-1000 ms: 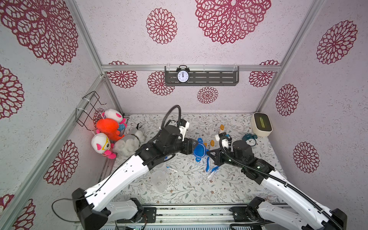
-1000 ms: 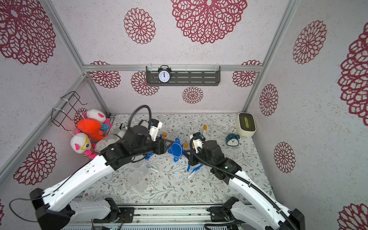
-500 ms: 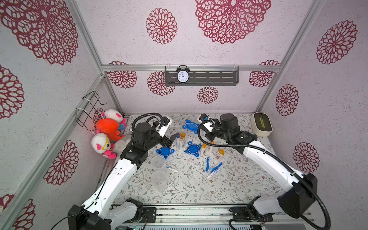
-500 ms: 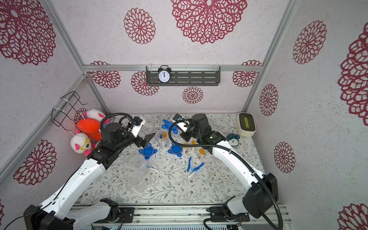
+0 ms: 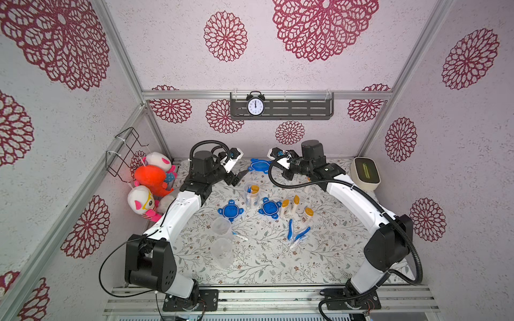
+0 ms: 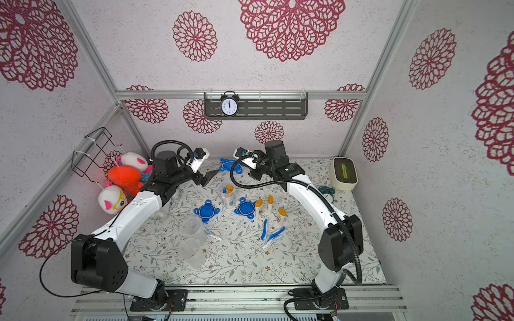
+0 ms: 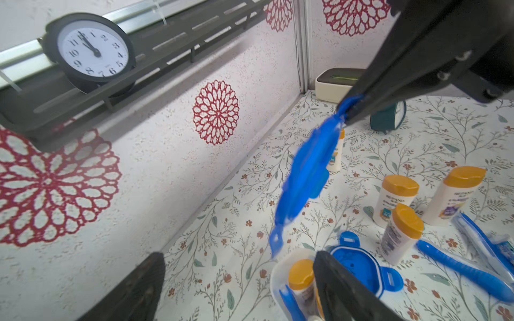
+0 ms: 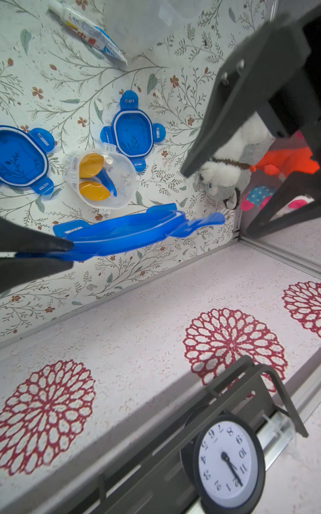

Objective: Pack away toiletry kits
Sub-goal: Close the lid on the container.

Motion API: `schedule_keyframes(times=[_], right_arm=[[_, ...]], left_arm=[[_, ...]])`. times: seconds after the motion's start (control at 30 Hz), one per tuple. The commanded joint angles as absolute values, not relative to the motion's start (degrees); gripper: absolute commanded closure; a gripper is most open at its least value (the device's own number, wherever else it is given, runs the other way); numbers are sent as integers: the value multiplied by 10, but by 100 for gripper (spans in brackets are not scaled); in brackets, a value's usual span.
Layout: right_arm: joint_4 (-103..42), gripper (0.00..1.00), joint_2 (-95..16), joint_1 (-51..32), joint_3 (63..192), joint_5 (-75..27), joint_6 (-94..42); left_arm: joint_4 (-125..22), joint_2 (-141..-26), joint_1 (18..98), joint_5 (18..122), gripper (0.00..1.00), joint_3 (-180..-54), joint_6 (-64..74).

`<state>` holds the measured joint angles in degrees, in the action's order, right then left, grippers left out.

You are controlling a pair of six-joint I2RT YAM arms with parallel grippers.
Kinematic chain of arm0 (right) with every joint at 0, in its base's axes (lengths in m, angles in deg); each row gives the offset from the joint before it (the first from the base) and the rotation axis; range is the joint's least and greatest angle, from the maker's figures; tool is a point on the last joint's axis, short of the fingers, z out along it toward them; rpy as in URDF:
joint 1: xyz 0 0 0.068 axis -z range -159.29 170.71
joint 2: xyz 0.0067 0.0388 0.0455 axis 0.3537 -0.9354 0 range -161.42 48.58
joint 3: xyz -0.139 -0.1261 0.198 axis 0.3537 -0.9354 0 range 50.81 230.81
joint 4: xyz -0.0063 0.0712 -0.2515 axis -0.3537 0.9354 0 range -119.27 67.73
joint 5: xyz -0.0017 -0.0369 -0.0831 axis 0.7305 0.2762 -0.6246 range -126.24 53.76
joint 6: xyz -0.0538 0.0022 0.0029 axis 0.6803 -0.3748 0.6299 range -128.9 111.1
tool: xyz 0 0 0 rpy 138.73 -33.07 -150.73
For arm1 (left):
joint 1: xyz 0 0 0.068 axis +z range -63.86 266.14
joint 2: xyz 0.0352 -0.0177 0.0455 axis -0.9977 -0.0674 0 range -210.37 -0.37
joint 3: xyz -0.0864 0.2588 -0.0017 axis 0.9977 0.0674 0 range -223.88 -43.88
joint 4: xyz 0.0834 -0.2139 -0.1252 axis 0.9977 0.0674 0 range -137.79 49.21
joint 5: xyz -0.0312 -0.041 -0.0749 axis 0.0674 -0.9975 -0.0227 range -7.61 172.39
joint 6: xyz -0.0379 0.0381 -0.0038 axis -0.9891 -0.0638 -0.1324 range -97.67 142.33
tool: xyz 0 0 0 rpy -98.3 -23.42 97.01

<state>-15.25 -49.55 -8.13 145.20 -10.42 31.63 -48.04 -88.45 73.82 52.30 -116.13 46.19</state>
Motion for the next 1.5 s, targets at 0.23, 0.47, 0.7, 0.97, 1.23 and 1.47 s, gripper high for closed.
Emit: schedule_keyframes(times=[0.23, 0.47, 0.7, 0.97, 1.23, 1.47], right_arm=[[-138, 100, -533, -72, 1545, -57, 334], [-145, 100, -537, -65, 1549, -29, 326], [-178, 98, -538, -64, 1537, -11, 307], [-220, 68, -536, -64, 1516, -22, 241], [-323, 36, -435, -62, 1387, -182, -155], [-374, 43, -447, -38, 1332, -57, -640]], left_arm=[[-413, -930, 761, 366, 25, -1239, 536], [-402, -986, 760, 368, 42, -1293, 534], [-423, -998, 759, 364, 61, -1301, 539], [-427, -1005, 752, 347, 95, -1310, 552], [-606, -969, 752, 423, 100, -1204, 642], [-733, -971, 748, 431, 100, -1120, 855]])
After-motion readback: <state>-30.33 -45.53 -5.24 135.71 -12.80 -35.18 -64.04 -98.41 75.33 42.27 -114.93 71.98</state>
